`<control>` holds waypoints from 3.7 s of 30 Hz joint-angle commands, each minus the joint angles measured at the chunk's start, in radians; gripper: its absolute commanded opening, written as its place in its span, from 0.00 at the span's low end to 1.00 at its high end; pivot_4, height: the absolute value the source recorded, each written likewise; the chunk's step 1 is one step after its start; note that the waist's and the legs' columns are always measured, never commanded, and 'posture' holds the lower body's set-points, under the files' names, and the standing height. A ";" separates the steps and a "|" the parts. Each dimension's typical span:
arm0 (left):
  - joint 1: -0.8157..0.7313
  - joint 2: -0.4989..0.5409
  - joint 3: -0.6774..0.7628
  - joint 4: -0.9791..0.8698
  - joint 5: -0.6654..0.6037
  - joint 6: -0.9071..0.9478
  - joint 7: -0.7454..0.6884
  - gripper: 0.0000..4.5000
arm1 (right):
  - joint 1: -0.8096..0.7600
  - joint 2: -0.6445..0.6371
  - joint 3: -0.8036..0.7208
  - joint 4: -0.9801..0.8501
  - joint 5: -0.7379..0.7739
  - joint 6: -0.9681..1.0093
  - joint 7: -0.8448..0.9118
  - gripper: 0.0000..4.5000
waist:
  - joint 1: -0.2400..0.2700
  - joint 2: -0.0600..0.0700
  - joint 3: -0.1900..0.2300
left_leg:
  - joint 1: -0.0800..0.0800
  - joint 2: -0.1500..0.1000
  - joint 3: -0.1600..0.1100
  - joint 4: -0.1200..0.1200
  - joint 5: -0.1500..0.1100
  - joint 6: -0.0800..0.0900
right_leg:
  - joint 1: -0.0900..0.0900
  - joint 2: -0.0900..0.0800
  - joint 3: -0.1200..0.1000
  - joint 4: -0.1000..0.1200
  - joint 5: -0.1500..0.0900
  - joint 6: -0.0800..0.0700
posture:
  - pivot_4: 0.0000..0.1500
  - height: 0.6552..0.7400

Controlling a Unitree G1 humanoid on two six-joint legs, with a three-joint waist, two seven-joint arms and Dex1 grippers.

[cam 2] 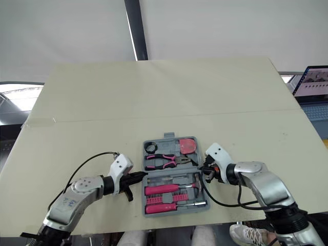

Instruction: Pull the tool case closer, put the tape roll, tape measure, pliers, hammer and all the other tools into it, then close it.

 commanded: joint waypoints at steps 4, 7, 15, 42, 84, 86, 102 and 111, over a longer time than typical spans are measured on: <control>0.018 -0.007 -0.038 -0.012 0.013 -0.011 -0.004 0.02 | 0.004 -0.012 0.005 -0.057 0.020 0.013 0.022 0.02 | 0.001 0.000 0.000 | 0.000 0.000 0.000 0.000 0.000 0.000 | 0.000 0.000 0.000 0.000 0.000 0.000 | 1.00 0.95; 0.033 -0.006 -0.044 -0.024 0.015 -0.012 -0.002 0.02 | 0.014 -0.017 0.009 -0.082 0.030 0.028 0.030 0.02 | 0.000 0.000 0.000 | 0.000 0.000 0.000 0.000 0.000 0.000 | 0.000 0.000 0.000 0.000 0.000 0.000 | 1.00 0.95; 0.073 -0.009 -0.062 -0.079 0.006 0.010 0.005 0.02 | 0.047 -0.030 0.015 -0.134 0.045 0.053 0.036 0.02 | -0.002 0.000 0.000 | 0.000 0.000 0.000 0.000 0.000 0.000 | 0.000 0.000 0.000 0.000 0.000 0.000 | 1.00 0.95; 0.155 0.005 -0.066 -0.159 0.006 0.047 0.023 0.02 | 0.084 -0.070 0.028 -0.190 0.076 0.086 0.058 0.02 | -0.001 0.000 0.000 | 0.000 0.000 0.000 0.000 0.000 0.000 | 0.000 0.000 0.000 0.000 0.000 0.000 | 1.00 0.95; 0.358 0.138 -0.045 -0.192 -0.026 -0.391 -0.266 0.00 | -0.233 0.004 -0.362 0.432 0.432 0.361 0.113 0.99 | -0.005 0.000 0.000 | 0.000 0.000 0.001 -0.001 0.000 0.000 | -0.001 0.000 0.001 0.000 0.000 0.000 | 1.00 0.95; 0.356 0.139 -0.059 -0.174 -0.005 -0.401 -0.260 0.00 | -0.263 0.026 -0.361 0.490 0.427 0.356 0.108 0.99 | -0.005 0.000 0.000 | 0.000 0.000 0.001 -0.001 0.000 0.000 | -0.001 0.000 0.001 0.000 0.000 0.000 | 1.00 0.95; 0.322 0.143 -0.116 -0.115 0.059 -0.374 -0.227 0.00 | -0.359 0.154 -0.260 0.742 0.318 0.209 0.152 0.99 | -0.015 0.001 -0.002 | 0.001 0.000 0.002 -0.001 0.000 0.000 | -0.001 0.000 0.001 0.001 0.000 0.000 | 1.00 0.95; 0.301 0.160 -0.135 -0.110 0.072 -0.344 -0.213 0.00 | -0.368 0.230 -0.242 0.703 0.327 0.222 0.177 0.99 | -0.031 0.003 -0.005 | 0.001 0.000 0.002 -0.002 0.000 0.000 | -0.001 0.000 0.000 0.001 0.000 0.000 | 1.00 0.95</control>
